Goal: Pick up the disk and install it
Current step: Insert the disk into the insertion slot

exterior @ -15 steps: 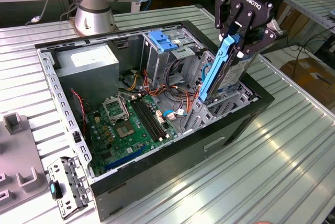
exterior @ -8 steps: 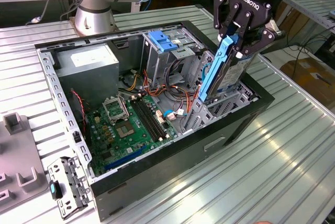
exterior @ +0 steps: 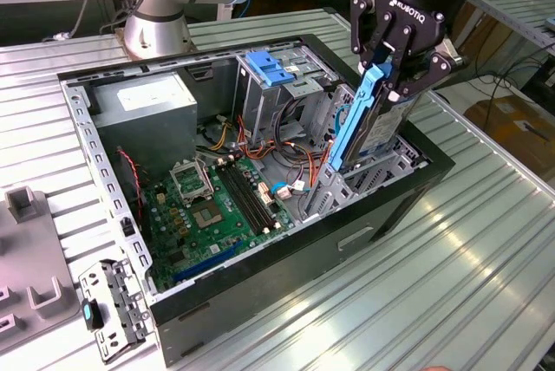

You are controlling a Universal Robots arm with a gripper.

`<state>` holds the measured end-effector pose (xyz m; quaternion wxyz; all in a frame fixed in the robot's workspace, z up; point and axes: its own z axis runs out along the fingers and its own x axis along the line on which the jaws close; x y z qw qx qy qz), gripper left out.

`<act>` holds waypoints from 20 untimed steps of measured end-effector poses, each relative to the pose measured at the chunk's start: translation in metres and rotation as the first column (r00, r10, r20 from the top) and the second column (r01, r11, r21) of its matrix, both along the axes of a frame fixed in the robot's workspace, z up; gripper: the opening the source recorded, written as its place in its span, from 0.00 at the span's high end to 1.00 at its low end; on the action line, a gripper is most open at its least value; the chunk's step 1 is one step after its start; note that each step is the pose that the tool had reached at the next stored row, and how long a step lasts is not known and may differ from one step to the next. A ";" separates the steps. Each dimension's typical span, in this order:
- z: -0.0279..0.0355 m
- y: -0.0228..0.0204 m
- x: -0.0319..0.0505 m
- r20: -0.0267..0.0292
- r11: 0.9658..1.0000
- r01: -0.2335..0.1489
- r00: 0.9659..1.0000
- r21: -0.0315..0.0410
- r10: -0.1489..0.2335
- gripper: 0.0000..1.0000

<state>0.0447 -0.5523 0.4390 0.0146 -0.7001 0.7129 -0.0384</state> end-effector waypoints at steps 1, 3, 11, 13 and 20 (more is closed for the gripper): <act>-0.0014 0.0000 0.0000 0.000 1.000 0.000 1.000 -0.002 0.000 0.63; -0.0030 0.0000 0.0000 0.000 1.000 -0.001 1.000 -0.004 0.001 0.63; -0.0112 0.0000 0.0000 0.000 1.000 -0.002 1.000 -0.011 0.002 0.63; -0.0140 0.0000 0.0000 0.000 1.000 -0.002 1.000 -0.012 0.002 0.63; -0.0302 0.0000 0.0000 0.000 1.000 -0.002 1.000 -0.012 0.002 0.63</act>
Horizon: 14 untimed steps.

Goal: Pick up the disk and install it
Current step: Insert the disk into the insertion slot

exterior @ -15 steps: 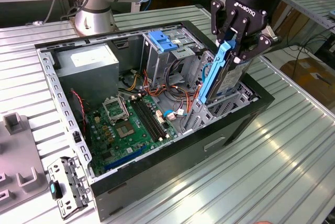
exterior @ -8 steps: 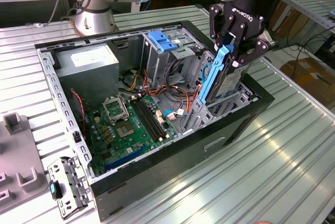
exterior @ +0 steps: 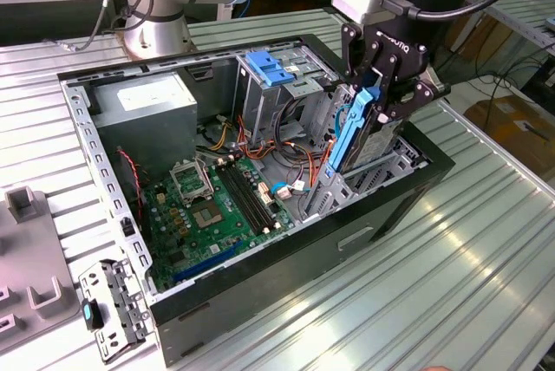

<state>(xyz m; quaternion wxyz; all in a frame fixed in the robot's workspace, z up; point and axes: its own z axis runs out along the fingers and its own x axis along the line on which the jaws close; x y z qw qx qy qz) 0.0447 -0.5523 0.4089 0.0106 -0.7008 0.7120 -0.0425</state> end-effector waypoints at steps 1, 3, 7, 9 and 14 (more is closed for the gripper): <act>-0.0020 0.0000 0.0000 0.000 1.000 0.000 1.000 0.000 0.000 0.63; -0.0063 0.0000 0.0000 0.000 1.000 0.000 1.000 0.000 0.000 0.63; -0.0151 0.0000 0.0000 0.000 1.000 0.000 1.000 0.000 0.000 0.63; -0.0198 -0.0001 0.0000 0.000 1.000 0.000 1.000 0.000 0.000 0.63; -0.0308 -0.0004 0.0000 0.000 1.000 0.000 1.000 0.000 0.000 0.63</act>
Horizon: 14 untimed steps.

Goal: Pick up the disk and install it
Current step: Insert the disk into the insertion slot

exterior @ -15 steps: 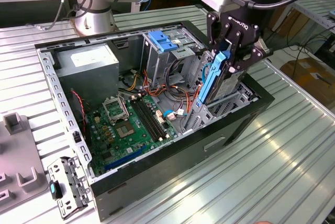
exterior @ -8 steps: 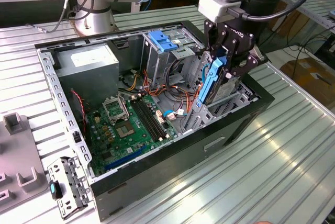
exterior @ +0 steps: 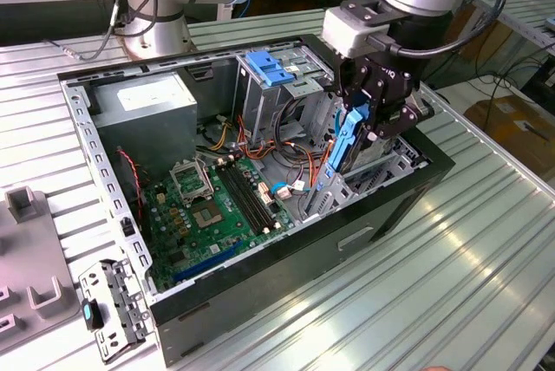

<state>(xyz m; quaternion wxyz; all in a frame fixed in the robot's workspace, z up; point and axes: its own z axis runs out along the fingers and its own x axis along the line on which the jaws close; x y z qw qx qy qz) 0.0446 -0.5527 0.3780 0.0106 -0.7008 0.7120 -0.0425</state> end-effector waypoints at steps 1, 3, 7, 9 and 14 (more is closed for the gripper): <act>-0.0017 0.0000 0.0000 0.000 1.000 0.000 1.000 0.000 0.000 0.63; -0.0067 -0.0001 0.0001 0.000 1.000 0.000 1.000 0.000 0.000 0.63; -0.0098 -0.0002 0.0001 0.000 1.000 0.000 1.000 0.000 0.000 0.63; -0.0099 -0.0002 0.0000 0.000 1.000 0.000 1.000 0.000 0.000 0.63; -0.0099 -0.0002 0.0000 0.000 1.000 0.000 1.000 0.000 0.000 0.62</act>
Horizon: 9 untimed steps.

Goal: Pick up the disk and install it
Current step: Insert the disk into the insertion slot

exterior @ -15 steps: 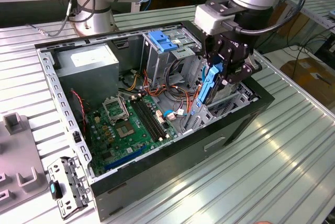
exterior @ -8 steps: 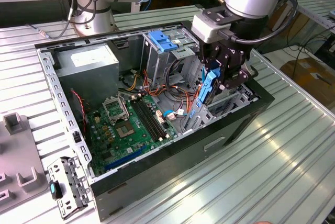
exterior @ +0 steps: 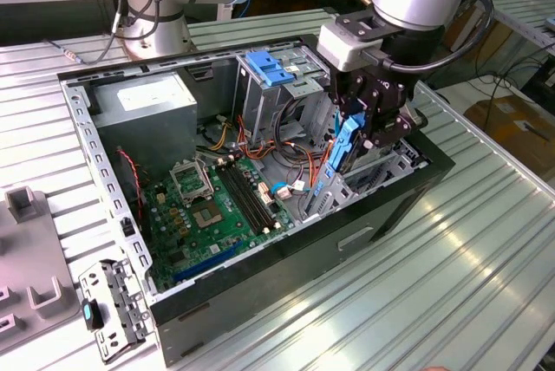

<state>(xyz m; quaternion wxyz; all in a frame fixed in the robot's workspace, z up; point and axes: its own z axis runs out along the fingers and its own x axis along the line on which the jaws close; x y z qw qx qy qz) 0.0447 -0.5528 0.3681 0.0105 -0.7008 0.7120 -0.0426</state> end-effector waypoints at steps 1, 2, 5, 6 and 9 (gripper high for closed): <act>0.0000 0.0000 0.0000 0.000 1.000 0.000 1.000 0.000 0.000 0.56; -0.0001 0.0000 0.0000 0.000 1.000 0.000 1.000 0.000 0.000 0.56; -0.0010 0.0000 0.0000 0.000 1.000 0.000 1.000 0.001 0.000 0.56; -0.0032 0.0000 0.0000 0.000 1.000 0.000 1.000 0.000 0.000 0.56; -0.0085 -0.0001 0.0016 -0.004 1.000 0.000 1.000 0.001 0.000 0.70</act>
